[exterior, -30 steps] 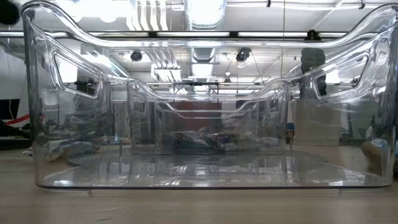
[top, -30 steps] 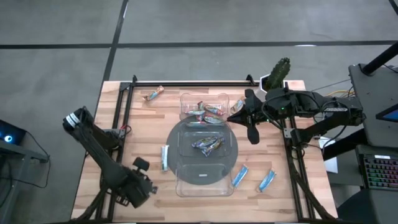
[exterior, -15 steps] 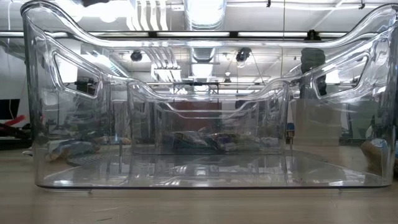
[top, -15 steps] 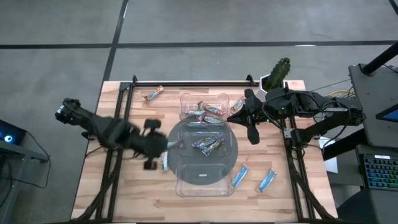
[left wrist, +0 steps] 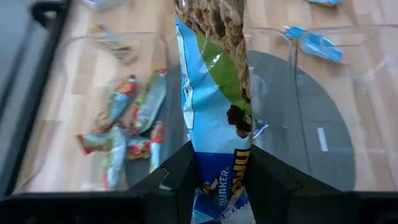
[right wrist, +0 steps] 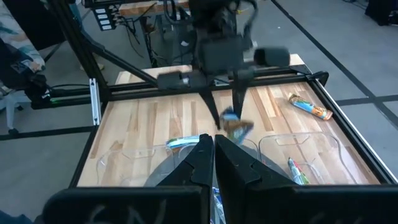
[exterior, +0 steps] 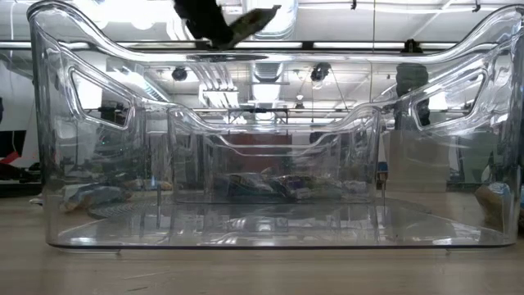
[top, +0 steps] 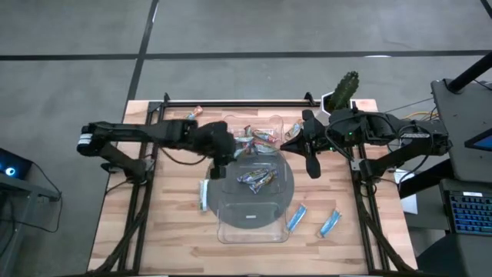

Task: Pick and place Granola Bars by type
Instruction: Put the blue granola bar into the middle transparent bin

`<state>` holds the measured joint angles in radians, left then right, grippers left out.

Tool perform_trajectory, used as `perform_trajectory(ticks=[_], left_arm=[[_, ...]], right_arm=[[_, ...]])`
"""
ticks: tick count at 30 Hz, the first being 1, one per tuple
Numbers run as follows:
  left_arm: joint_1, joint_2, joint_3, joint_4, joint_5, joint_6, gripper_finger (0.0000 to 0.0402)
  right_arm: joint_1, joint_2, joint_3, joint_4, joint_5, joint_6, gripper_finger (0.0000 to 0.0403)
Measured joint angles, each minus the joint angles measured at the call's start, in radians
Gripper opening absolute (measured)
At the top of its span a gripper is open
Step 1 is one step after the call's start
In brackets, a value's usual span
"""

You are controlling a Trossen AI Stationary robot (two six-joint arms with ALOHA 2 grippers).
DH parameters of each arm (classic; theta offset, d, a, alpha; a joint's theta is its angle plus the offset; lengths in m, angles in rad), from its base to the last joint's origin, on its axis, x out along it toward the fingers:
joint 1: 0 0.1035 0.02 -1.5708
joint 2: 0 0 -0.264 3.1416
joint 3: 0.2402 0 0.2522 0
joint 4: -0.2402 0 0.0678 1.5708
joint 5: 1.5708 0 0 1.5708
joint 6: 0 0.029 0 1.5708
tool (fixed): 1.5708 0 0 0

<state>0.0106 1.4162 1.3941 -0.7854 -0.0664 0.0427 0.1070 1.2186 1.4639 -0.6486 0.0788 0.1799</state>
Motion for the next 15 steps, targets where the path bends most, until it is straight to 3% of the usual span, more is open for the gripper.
perform_trajectory(ticks=[4,15], left_arm=[[0.03,0.059,-0.009,-0.004,0.099,0.032,0.0103],[0.03,0.215,-0.007,-0.015,0.187,0.066,0.0107]], right_arm=[[0.0,0.0,0.0,0.0,0.0,0.002,0.0008],[0.0,0.0,0.0,0.0,0.001,0.003,0.0008]])
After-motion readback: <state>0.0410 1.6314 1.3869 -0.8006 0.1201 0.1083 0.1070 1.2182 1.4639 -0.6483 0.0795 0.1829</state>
